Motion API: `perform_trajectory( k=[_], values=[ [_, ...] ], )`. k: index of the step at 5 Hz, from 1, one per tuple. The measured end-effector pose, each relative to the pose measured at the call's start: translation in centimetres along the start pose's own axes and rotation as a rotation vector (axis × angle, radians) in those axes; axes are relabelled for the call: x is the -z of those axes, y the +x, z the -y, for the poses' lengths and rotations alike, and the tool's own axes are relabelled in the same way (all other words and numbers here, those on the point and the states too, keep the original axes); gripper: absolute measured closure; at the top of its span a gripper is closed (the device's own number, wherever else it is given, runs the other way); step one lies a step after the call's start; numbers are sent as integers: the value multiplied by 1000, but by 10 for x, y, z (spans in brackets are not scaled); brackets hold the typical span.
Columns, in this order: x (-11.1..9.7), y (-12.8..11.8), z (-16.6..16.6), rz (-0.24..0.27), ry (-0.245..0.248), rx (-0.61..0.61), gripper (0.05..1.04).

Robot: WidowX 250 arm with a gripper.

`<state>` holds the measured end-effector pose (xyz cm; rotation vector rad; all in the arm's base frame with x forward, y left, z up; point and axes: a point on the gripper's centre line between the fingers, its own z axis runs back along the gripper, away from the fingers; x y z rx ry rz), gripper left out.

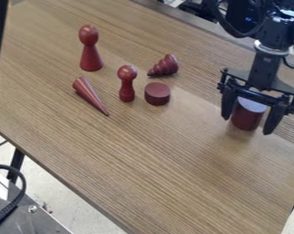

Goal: Move the cylinder to the left of the cone

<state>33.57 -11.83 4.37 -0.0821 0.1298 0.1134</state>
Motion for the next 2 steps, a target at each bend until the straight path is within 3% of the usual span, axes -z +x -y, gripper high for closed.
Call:
perform_trajectory(
  k=[2],
  values=[
    [1, 1, 1, 49, -18, -57, 84]
  ],
)
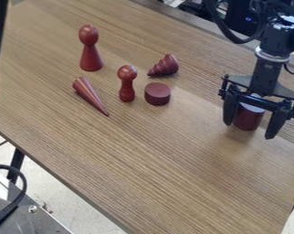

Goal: Move the cylinder to the left of the cone

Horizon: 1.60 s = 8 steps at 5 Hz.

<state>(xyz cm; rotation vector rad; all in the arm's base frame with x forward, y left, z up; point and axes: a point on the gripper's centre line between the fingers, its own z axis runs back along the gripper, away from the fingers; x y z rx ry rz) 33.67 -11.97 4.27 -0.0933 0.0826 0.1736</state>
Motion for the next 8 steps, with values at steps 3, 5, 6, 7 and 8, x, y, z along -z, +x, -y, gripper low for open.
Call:
perform_trajectory(
  k=[3, 5, 6, 7, 8],
  values=[
    [-7, 15, -2, 105, -38, -146, 84],
    [-8, 21, -7, 117, -66, -227, 84],
    [-8, 25, -9, 131, -84, -275, 84],
    [-8, 27, -12, 136, -91, -297, 84],
    [-4, 29, -16, 129, -82, -316, 129]
  ],
)
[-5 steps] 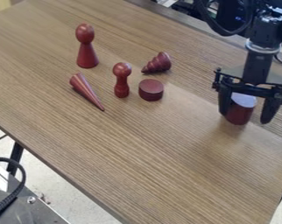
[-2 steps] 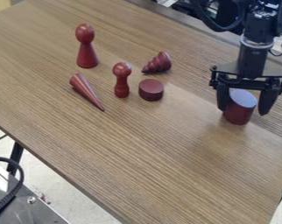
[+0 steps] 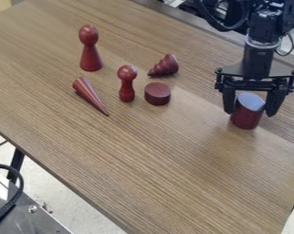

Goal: Move the cylinder to the left of the cone

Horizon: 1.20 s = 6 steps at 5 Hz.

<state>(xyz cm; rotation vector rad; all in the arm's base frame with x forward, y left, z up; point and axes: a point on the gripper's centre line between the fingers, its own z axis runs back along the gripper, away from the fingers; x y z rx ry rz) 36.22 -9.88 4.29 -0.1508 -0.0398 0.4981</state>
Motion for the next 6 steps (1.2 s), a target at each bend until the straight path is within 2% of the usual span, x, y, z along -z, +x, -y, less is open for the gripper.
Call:
perform_trajectory(
  k=[1, 3, 4, 5, 6],
  values=[
    [4, 3, 0, -1, 22, 5, 293],
    [5, 4, 1, 18, 35, -18, 294],
    [-8, 2, -14, 22, 48, -39, 294],
    [-59, 20, -46, 127, 53, -86, 294],
    [-80, 37, -80, 166, 80, -127, 294]
  ],
)
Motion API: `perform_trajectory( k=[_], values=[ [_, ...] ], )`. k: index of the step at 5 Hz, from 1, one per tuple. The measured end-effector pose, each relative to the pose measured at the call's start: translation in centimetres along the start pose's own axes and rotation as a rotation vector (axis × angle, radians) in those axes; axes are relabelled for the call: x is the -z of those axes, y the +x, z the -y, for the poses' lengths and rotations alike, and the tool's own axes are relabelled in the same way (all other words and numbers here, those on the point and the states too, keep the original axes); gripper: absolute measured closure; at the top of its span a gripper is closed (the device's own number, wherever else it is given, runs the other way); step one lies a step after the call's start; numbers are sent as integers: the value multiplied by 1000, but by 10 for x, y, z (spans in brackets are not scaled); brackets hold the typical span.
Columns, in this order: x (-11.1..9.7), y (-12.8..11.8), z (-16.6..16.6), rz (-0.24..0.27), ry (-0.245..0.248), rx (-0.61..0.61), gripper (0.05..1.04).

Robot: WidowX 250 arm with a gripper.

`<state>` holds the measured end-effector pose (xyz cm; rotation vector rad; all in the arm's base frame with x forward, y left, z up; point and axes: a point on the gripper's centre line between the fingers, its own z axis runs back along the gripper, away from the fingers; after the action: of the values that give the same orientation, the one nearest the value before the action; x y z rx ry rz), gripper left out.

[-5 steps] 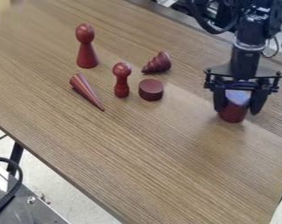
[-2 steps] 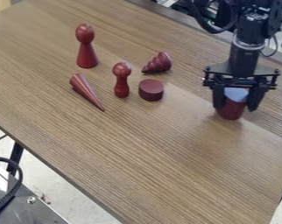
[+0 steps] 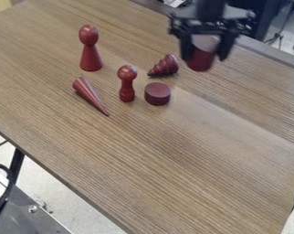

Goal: Move the cylinder to the left of the cone

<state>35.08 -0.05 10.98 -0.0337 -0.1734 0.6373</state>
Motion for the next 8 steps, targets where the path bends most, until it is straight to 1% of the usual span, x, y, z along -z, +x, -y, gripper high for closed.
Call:
perform_trajectory(
  k=[1, 2, 3, 4, 5, 6, 7, 8],
  values=[
    [-2, 12, -13, -21, 21, -8, 294],
    [8, 20, -24, -45, 27, -31, 294],
    [10, 30, -32, -26, 16, -63, 294],
    [20, 36, -34, -34, 12, -80, 294],
    [25, 44, -37, 17, 4, -120, 294],
    [28, 53, -43, 59, 14, -172, 294],
    [33, 63, -53, 53, 15, -220, 294],
    [35, 74, -69, 71, 14, -297, 294]
  ],
)
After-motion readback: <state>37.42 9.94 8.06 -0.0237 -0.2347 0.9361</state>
